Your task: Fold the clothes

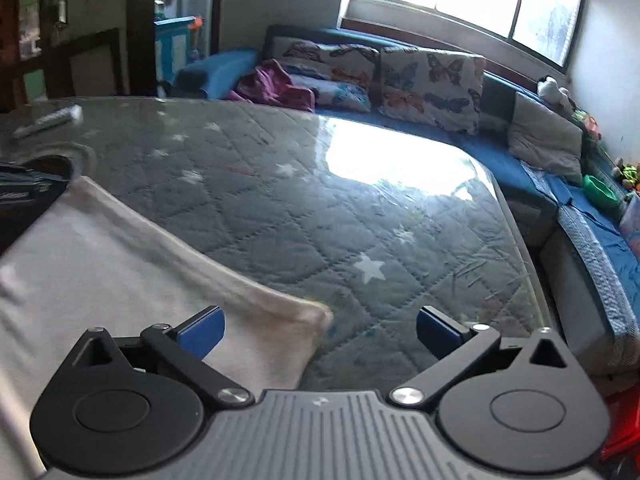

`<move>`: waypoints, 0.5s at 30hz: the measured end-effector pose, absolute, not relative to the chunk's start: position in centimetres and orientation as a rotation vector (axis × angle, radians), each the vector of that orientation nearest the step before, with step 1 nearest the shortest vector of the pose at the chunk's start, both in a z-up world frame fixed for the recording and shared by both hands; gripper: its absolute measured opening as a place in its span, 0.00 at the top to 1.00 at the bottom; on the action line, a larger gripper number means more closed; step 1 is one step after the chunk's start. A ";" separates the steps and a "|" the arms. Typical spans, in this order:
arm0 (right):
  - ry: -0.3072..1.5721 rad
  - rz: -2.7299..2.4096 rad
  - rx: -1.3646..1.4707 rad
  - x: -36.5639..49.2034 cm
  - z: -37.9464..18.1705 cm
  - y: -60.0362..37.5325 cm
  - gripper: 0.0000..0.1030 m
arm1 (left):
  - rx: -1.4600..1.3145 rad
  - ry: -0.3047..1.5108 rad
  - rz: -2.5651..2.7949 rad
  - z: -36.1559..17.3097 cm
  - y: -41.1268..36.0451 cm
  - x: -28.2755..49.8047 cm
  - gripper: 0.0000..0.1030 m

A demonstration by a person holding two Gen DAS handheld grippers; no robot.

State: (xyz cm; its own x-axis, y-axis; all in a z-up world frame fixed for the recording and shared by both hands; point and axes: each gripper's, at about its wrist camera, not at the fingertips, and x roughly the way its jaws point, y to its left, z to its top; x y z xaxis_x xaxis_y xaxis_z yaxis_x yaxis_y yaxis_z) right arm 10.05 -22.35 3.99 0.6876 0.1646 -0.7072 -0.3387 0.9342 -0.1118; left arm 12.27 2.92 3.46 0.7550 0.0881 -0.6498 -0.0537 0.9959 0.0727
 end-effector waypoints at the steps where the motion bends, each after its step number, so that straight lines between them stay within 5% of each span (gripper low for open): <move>1: 0.764 0.294 -0.240 9.3 4.2 -22.3 0.00 | 0.045 0.699 0.046 4.0 2.3 11.9 0.95; 15: 0.716 0.263 -0.389 -2.1 2.9 -18.7 0.00 | 0.133 0.736 -0.303 2.2 -9.0 10.1 0.92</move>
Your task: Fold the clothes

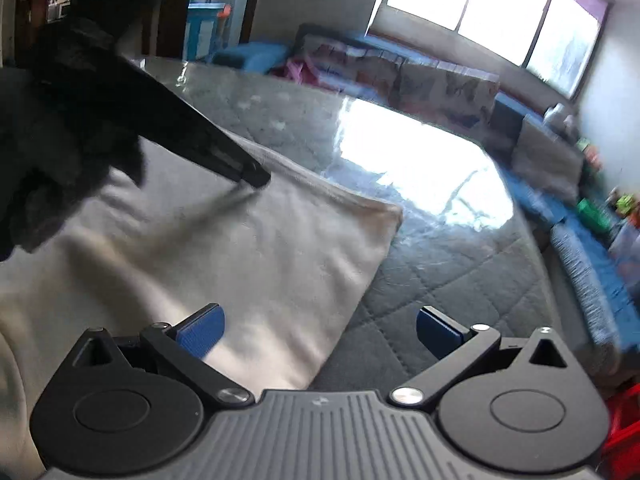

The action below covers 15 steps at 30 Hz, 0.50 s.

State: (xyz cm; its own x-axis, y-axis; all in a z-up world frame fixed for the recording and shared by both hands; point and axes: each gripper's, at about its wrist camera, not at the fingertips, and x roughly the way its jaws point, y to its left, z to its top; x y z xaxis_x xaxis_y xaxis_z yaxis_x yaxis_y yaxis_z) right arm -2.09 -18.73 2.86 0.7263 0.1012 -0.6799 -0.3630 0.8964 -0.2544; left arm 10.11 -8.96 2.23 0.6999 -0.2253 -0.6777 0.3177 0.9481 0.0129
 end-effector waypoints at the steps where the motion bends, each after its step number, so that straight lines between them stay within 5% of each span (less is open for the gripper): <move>1: 0.705 0.256 -0.399 -2.7 2.8 -18.6 0.00 | 0.146 0.728 -0.299 2.0 -9.3 9.9 0.92; 15: 0.609 0.237 -0.419 -7.6 3.5 -17.9 0.00 | 0.166 0.712 -0.261 1.6 -9.9 9.9 0.91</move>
State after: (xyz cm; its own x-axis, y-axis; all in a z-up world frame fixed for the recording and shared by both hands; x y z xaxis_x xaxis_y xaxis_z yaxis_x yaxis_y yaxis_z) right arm -7.62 -17.86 3.55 0.7972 0.0925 -0.5966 -0.3351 0.8899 -0.3097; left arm 9.85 -9.90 1.55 0.7267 -0.1795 -0.6631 0.2916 0.9546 0.0612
